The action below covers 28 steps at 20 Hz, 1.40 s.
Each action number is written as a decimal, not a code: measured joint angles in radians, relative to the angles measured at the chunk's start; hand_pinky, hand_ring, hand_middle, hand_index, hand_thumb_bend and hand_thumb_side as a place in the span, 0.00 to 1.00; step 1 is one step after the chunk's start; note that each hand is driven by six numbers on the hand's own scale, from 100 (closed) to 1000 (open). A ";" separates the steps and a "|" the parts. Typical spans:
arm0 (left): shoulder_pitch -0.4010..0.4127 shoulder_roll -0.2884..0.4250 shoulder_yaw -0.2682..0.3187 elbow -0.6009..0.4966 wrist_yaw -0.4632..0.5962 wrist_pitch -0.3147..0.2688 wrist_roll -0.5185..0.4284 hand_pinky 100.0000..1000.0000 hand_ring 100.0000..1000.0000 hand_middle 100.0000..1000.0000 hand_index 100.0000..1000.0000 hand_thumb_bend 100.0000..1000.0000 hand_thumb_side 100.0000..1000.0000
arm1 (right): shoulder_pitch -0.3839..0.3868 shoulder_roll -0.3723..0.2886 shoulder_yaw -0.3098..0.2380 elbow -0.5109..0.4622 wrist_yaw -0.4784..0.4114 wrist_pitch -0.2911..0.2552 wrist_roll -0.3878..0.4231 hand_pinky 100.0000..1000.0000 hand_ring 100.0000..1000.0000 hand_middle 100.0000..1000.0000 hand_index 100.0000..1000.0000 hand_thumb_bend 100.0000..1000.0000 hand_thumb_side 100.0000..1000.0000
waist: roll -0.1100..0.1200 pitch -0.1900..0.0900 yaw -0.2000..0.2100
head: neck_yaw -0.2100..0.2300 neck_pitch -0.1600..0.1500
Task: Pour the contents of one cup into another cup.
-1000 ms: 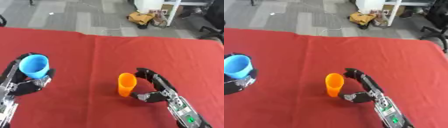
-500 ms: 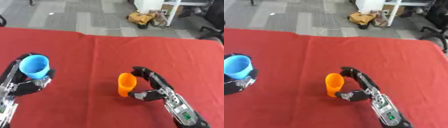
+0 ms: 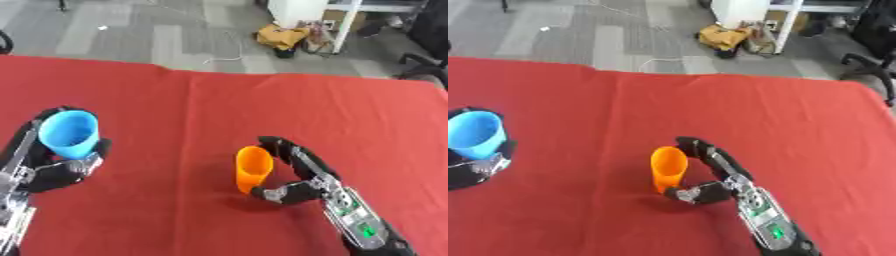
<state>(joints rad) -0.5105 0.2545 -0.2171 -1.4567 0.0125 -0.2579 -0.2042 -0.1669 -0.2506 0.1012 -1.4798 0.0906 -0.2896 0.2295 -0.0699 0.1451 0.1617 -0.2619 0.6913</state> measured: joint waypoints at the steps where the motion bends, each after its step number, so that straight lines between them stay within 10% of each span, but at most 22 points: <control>1: 0.000 0.000 0.000 0.000 0.000 -0.001 -0.001 0.37 0.45 0.41 0.59 0.13 0.00 | -0.002 0.000 0.002 0.002 0.000 -0.001 0.001 0.89 0.78 0.71 0.89 0.57 0.00 | 0.000 0.000 0.000 | -0.001 0.000; 28: -0.001 -0.009 0.000 0.006 0.001 -0.003 -0.013 0.37 0.45 0.41 0.59 0.12 0.00 | -0.062 0.010 0.061 0.069 -0.002 -0.018 0.053 0.88 0.79 0.67 0.86 0.56 0.00 | 0.000 -0.001 0.006 | -0.014 0.000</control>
<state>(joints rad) -0.5112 0.2459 -0.2171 -1.4508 0.0135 -0.2613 -0.2172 -0.2292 -0.2404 0.1618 -1.4111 0.0888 -0.3073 0.2822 -0.0695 0.1443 0.1678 -0.2761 0.6915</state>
